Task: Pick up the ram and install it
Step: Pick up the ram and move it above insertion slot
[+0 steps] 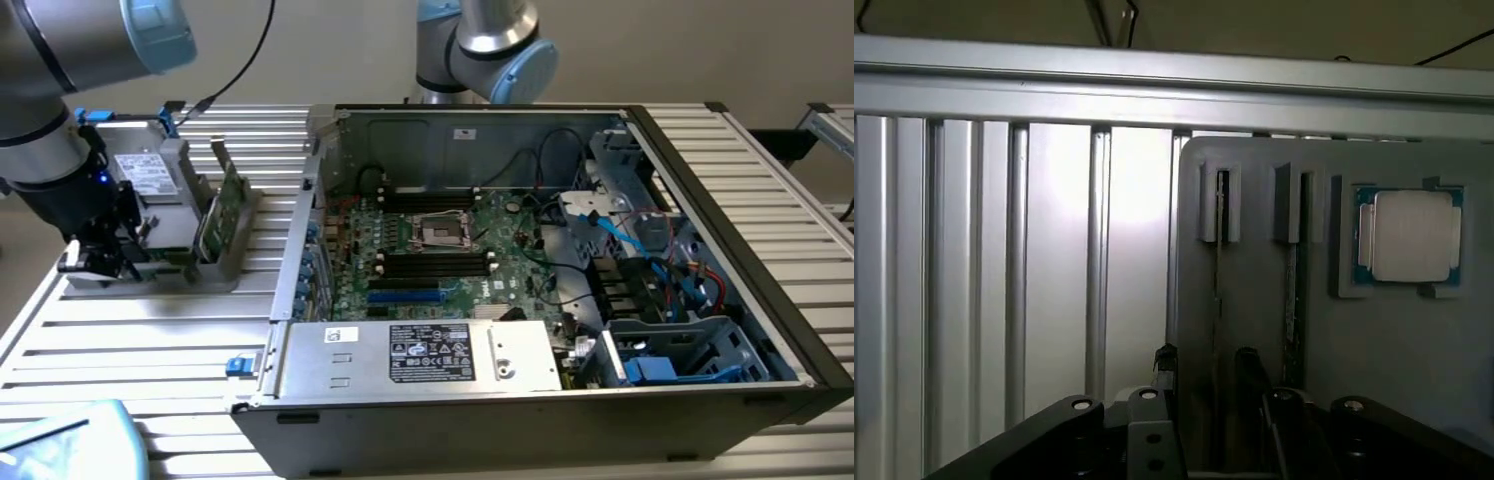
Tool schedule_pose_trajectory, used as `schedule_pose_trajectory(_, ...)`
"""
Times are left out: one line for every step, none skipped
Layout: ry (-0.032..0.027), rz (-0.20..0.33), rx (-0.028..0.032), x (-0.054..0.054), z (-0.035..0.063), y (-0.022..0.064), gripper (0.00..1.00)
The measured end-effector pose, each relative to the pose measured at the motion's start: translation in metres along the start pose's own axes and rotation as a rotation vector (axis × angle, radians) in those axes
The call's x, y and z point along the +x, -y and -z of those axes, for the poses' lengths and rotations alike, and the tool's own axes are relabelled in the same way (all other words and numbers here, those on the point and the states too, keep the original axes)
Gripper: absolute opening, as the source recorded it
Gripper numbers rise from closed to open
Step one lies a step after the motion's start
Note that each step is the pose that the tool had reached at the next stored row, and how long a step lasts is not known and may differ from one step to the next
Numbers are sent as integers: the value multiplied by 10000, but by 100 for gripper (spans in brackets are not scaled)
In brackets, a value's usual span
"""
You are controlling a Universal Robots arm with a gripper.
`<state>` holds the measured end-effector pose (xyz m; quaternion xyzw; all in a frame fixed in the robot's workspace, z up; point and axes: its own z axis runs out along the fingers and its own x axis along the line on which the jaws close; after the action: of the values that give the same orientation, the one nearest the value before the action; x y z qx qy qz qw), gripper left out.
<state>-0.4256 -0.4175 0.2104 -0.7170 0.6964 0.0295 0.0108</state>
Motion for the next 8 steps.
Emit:
schedule_pose_trajectory(4, 11, -1, -4, -1, 0, 37)
schedule_pose_trajectory(6, 18, -2, -10, -2, 0, 37)
schedule_pose_trajectory(8, 26, -1, -16, -4, 0, 37)
schedule_pose_trajectory(11, 38, -1, -22, -9, 1, 37)
schedule_pose_trajectory(10, 54, -7, -28, -15, 1, 37)
schedule_pose_trajectory(10, 74, -13, -32, -22, 1, 37)
schedule_pose_trajectory(10, 96, -25, -34, -33, 2, 37)
schedule_pose_trajectory(11, 116, -44, -35, -42, 2, 37)
